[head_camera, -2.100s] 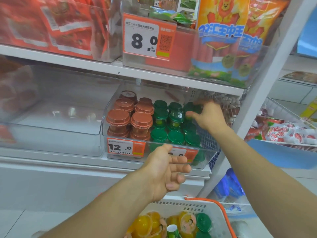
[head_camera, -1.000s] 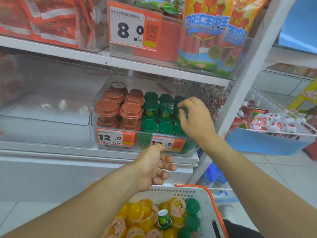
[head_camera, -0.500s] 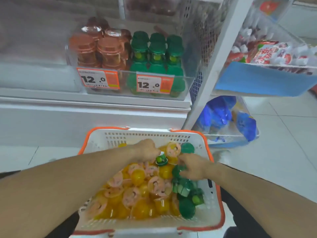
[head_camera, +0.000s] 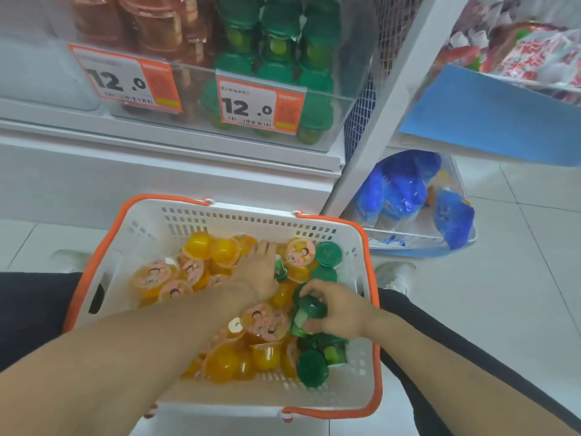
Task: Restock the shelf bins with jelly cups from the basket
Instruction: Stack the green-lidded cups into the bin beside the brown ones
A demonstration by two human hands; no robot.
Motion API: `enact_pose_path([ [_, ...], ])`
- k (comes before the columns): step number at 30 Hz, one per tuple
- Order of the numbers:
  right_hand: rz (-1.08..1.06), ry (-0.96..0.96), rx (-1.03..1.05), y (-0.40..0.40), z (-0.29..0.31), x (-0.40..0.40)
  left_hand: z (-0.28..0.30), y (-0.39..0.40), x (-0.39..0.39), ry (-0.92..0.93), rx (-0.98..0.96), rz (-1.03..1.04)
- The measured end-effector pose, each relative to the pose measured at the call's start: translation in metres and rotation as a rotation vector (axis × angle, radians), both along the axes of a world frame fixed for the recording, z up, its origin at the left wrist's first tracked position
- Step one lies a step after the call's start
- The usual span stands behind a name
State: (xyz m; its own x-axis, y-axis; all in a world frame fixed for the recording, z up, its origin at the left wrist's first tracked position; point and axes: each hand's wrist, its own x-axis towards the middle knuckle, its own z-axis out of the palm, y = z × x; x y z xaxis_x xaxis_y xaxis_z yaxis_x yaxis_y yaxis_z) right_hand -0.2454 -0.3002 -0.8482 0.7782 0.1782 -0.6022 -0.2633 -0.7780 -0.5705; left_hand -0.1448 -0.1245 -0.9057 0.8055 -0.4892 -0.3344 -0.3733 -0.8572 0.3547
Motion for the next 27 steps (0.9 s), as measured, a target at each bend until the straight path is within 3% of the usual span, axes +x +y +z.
enact_pose_path([
  [3,-0.156,0.01,0.115,-0.011,0.008,0.001,-0.015,-0.001,0.007,0.045,0.031,-0.013],
  [8,-0.128,-0.077,-0.016,-0.021,0.013,0.013,-0.021,-0.003,0.012,-0.027,0.016,0.004],
  [11,-0.129,-0.102,-0.032,-0.02,0.025,0.025,-0.01,0.003,0.017,0.102,-0.103,0.122],
  [13,-0.126,-0.167,-0.035,-0.016,0.043,0.034,0.012,0.011,0.024,0.425,-0.327,0.345],
  [15,-0.142,-0.259,-0.05,-0.014,0.065,0.044,0.043,0.023,0.035,0.91,-0.69,0.505],
  [17,-0.199,-0.33,-0.01,-0.016,0.091,0.051,0.076,0.039,0.047,1.244,-0.94,0.498],
  [19,-0.304,-0.342,0.147,-0.017,0.121,0.057,0.11,0.055,0.059,1.398,-1.041,0.415],
  [23,-0.534,-0.313,0.634,-0.009,0.182,0.068,0.183,0.067,0.076,1.4,-1.035,0.319],
  [27,-0.592,-0.297,1.03,0.009,0.218,0.085,0.253,0.067,0.073,1.113,-0.846,0.212],
])
